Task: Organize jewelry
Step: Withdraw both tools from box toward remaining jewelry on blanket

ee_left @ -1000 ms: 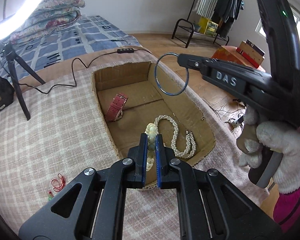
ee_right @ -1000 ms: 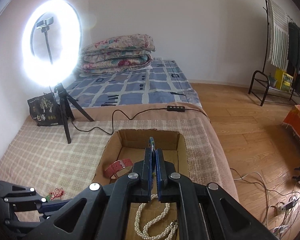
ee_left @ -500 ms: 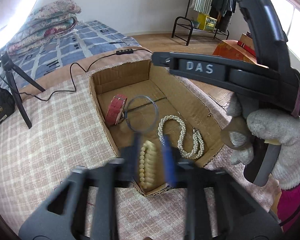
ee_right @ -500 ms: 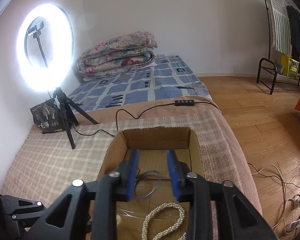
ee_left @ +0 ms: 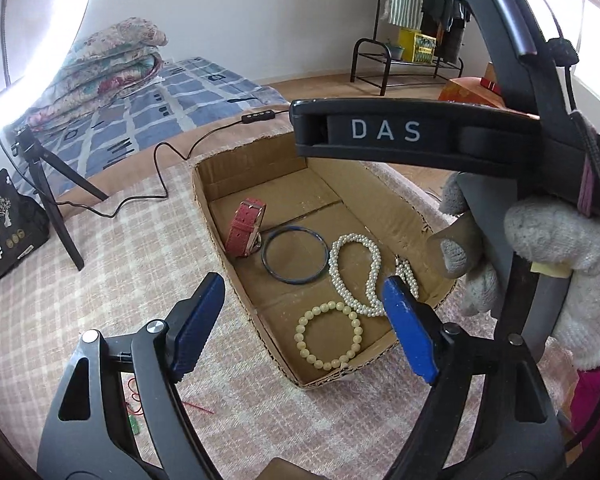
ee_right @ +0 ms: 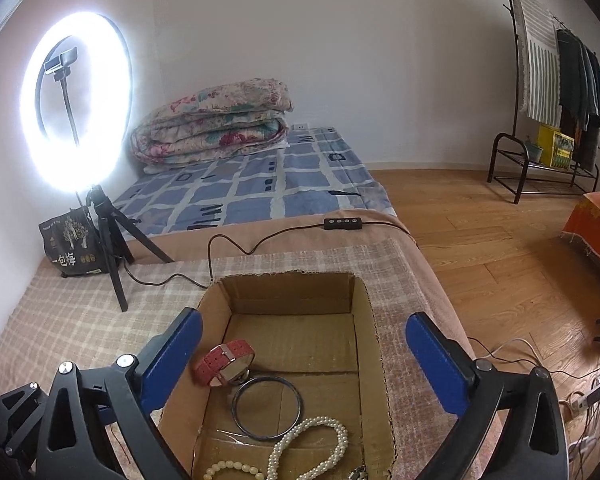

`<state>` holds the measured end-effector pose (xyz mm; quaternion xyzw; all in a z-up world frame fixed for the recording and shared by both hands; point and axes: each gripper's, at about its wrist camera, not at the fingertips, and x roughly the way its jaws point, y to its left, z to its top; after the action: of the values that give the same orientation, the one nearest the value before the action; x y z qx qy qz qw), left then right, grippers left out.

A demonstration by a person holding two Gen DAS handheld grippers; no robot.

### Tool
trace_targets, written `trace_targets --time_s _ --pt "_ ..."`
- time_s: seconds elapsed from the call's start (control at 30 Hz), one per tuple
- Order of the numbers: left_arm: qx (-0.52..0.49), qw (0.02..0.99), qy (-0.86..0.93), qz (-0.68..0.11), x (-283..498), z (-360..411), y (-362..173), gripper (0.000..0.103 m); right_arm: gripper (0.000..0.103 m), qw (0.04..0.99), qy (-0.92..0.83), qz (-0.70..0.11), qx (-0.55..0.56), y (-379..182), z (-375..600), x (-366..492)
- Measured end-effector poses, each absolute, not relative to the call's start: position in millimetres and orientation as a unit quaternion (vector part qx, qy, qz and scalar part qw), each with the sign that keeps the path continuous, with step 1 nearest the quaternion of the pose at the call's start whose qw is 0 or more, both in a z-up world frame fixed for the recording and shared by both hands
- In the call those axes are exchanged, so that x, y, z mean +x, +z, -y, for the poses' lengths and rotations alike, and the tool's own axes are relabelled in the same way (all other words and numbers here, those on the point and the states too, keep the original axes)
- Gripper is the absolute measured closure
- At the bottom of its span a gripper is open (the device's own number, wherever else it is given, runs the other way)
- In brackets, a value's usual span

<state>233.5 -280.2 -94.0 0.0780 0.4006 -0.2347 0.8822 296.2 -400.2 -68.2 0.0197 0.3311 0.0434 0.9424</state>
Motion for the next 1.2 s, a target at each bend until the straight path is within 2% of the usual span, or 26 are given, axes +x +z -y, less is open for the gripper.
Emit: trace_targets --time_s 0.67,0.97,1.2 --pt "0.076 0.891 -0.23 -0.384 200 244 -59 0.019 0.0 0.95 0.04 -0.311 -0.001 -26 388 261" --pt "0.053 0.896 -0.208 -0.389 173 163 -44 0.019 0.0 0.958 0.045 -0.282 0.007 -6 386 220" --pt "0.081 0.909 -0.148 -0.381 158 84 -45 0.019 0.0 0.954 0.102 -0.281 0.009 -15 366 194"
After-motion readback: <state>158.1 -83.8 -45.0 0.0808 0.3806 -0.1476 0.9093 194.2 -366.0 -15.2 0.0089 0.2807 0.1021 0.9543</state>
